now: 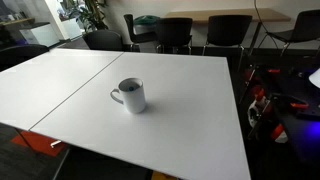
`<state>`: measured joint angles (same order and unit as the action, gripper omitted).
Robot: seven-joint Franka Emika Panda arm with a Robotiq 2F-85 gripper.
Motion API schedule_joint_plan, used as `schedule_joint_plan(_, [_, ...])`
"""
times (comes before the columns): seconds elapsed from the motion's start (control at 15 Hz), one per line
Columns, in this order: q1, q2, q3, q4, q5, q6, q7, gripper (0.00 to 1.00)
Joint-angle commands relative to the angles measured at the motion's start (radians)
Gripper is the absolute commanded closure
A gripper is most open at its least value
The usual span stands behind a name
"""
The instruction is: Remove the marker from the cup and put it on the table , and then move the cup to the center
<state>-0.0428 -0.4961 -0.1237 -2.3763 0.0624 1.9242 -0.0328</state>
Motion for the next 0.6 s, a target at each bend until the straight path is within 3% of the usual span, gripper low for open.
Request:
schedule_joint_plan(0.0, [-0.013,0.001,0.01,0.002,0.006,-0.003,-0.005,0.0])
schedule_joint_plan(0.53, [-0.019,0.01,0.019,0.007,-0.012,0.026,0.005,0.0])
